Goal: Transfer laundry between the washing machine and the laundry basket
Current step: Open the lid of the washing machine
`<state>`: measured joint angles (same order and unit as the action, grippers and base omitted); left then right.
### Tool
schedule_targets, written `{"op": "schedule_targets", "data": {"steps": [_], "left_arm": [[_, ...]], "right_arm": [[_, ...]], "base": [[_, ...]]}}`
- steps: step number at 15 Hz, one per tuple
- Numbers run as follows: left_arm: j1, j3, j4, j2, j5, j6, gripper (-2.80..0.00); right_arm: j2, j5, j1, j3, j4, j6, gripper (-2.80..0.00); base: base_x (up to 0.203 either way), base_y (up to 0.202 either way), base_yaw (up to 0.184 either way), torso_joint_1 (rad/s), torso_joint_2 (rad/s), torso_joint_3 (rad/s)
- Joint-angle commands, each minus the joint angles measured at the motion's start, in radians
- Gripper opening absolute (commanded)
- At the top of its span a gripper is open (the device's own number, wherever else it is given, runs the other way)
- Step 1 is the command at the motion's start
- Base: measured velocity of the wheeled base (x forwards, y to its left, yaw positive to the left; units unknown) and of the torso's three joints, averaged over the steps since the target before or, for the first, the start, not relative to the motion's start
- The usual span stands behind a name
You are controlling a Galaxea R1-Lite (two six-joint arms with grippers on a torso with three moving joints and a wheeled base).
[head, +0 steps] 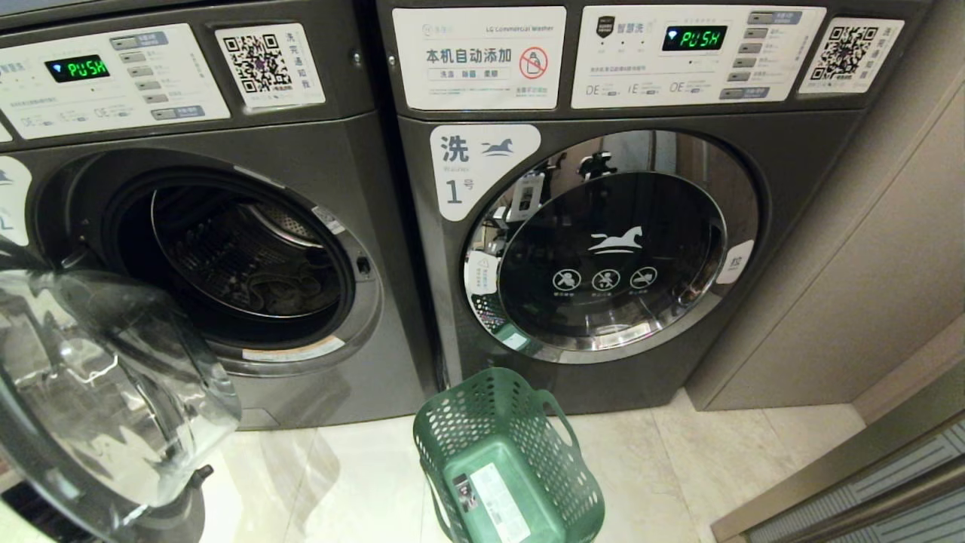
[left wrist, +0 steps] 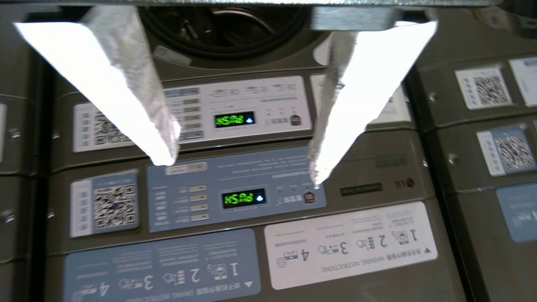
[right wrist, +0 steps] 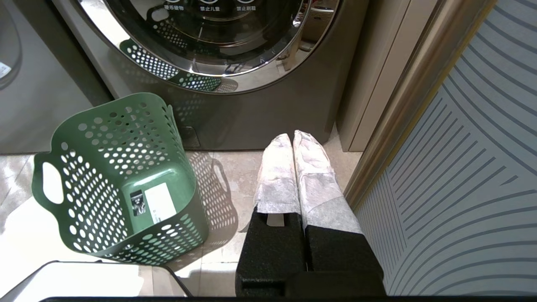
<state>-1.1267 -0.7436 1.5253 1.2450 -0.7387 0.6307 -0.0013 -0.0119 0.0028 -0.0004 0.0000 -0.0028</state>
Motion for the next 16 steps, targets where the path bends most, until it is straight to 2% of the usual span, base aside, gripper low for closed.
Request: {"op": "schedule_targets", "data": {"steps": [1, 3, 4, 5, 6, 7, 8, 9, 10, 11, 12, 14, 16], "left_arm": [[0.003, 0.051, 0.004, -0.092, -0.003, 0.026, -2.8], [0.019, 0.139, 0.0, -0.085, -0.025, 0.026, -2.8], [0.064, 0.169, -0.017, -0.076, -0.063, 0.017, -2.8], [0.104, 0.194, -0.044, -0.061, -0.106, -0.025, -2.8], [0.146, 0.2, -0.093, -0.043, -0.126, -0.082, -2.8], [0.185, 0.202, -0.198, -0.028, -0.128, -0.179, -2.8], [0.213, 0.195, -0.318, -0.017, -0.114, -0.259, -2.8], [0.236, 0.179, -0.471, -0.011, -0.071, -0.318, -2.8], [0.271, 0.153, -0.638, -0.009, 0.006, -0.377, -2.8], [0.324, 0.12, -0.813, -0.008, 0.146, -0.458, -2.8], [0.371, 0.095, -0.926, -0.007, 0.333, -0.566, -2.8], [0.479, 0.075, -1.048, -0.005, 0.692, -0.816, -2.8], [0.593, 0.071, -1.076, 0.018, 0.893, -0.932, -2.8]], "right_arm": [[0.001, 0.0, 0.0, 0.0, 0.0, 0.0, -2.8], [0.001, 0.0, 0.0, 0.0, 0.0, 0.0, -2.8], [0.001, 0.0, 0.0, 0.0, 0.0, 0.0, -2.8], [0.001, 0.0, 0.0, 0.0, 0.0, 0.0, -2.8], [0.001, 0.0, 0.0, -0.001, 0.0, 0.0, -2.8], [0.001, 0.0, 0.0, 0.0, 0.0, 0.0, -2.8], [0.001, 0.0, 0.0, 0.0, 0.0, 0.0, -2.8], [0.001, 0.0, 0.0, 0.0, 0.0, 0.0, -2.8], [0.001, 0.0, 0.001, 0.0, 0.0, 0.0, -2.8], [0.001, 0.0, 0.0, 0.0, 0.0, 0.0, -2.8], [0.001, 0.0, 0.0, 0.0, 0.0, 0.0, -2.8], [0.001, 0.0, 0.0, 0.0, 0.0, 0.0, -2.8], [0.001, 0.0, 0.0, 0.0, 0.0, 0.0, -2.8]], "base": [[0.0, 0.0, 0.0, 0.0, 0.0, 0.0], [0.0, 0.0, 0.0, 0.0, 0.0, 0.0], [0.0, 0.0, 0.0, 0.0, 0.0, 0.0], [0.0, 0.0, 0.0, 0.0, 0.0, 0.0], [0.0, 0.0, 0.0, 0.0, 0.0, 0.0], [0.0, 0.0, 0.0, 0.0, 0.0, 0.0], [0.0, 0.0, 0.0, 0.0, 0.0, 0.0], [0.0, 0.0, 0.0, 0.0, 0.0, 0.0], [0.0, 0.0, 0.0, 0.0, 0.0, 0.0], [0.0, 0.0, 0.0, 0.0, 0.0, 0.0], [0.0, 0.0, 0.0, 0.0, 0.0, 0.0], [0.0, 0.0, 0.0, 0.0, 0.0, 0.0], [0.0, 0.0, 0.0, 0.0, 0.0, 0.0]]}}
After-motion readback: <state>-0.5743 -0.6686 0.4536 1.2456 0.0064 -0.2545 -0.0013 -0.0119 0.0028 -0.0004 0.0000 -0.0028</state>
